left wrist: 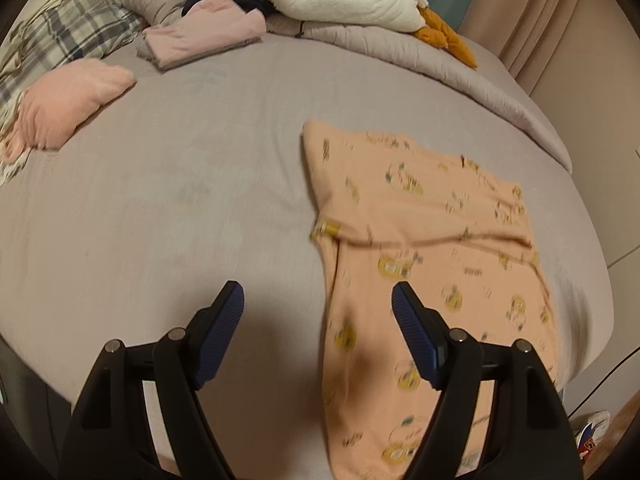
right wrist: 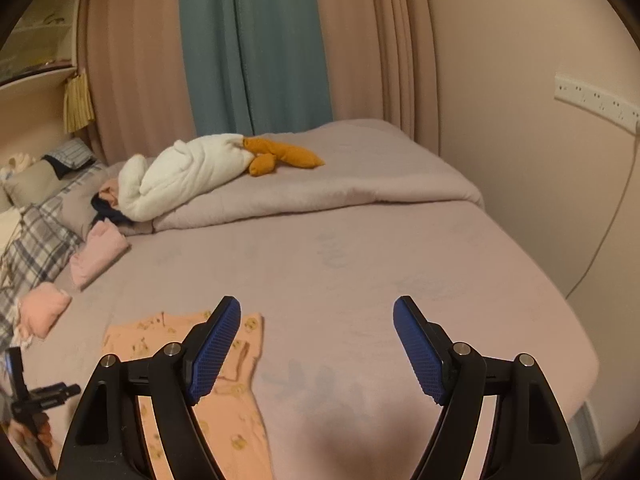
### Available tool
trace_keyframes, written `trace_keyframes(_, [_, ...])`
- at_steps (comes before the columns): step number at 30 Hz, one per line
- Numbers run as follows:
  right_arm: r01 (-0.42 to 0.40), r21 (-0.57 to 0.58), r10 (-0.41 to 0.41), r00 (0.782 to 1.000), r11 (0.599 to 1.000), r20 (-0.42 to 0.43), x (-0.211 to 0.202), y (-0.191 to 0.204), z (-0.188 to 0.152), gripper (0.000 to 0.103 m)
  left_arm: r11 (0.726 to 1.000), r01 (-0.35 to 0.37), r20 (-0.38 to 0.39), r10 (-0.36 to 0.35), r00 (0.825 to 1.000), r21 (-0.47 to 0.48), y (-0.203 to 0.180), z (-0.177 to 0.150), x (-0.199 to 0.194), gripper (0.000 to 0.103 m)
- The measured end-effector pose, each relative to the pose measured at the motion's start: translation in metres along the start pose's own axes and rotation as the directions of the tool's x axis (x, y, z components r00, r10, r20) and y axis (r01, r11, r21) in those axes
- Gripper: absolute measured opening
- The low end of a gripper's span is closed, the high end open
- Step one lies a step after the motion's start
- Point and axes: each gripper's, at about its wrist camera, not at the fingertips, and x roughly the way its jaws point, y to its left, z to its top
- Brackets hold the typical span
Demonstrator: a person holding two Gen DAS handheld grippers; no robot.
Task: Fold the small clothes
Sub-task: 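Open the right gripper and withdraw it from the sleepsuit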
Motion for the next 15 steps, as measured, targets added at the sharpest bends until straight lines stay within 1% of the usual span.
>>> trace_keyframes(4, [0.05, -0.035, -0.049, 0.999, 0.998, 0.01, -0.013, -0.004, 0.003, 0.079, 1.0, 0.01, -0.033, -0.01, 0.999, -0.008, 0.0, -0.025, 0.001, 0.077])
trace_keyframes(8, [0.048, -0.049, -0.048, 0.999, 0.998, 0.015, -0.029, -0.014, 0.003, 0.079, 0.999, 0.038, -0.074, -0.038, 0.997, -0.006, -0.004, -0.047, 0.004, 0.077])
trace_keyframes(10, [0.051, -0.064, -0.049, 0.999, 0.997, 0.017, -0.033, -0.017, 0.002, 0.079, 0.999, 0.047, -0.08, -0.048, 0.996, -0.008, -0.005, -0.057, 0.004, 0.077])
trace_keyframes(13, [0.065, -0.071, -0.064, 0.998, 0.995, 0.006, -0.034, -0.019, -0.011, 0.079, 0.998, 0.063, -0.096, -0.064, 0.993, -0.01, -0.008, -0.072, 0.005, 0.077])
trace_keyframes(15, [0.04, -0.077, -0.042, 0.999, 0.996, -0.023, -0.027, -0.017, -0.026, 0.079, 0.997, 0.071, -0.113, -0.072, 0.991, -0.016, -0.009, -0.083, 0.007, 0.076])
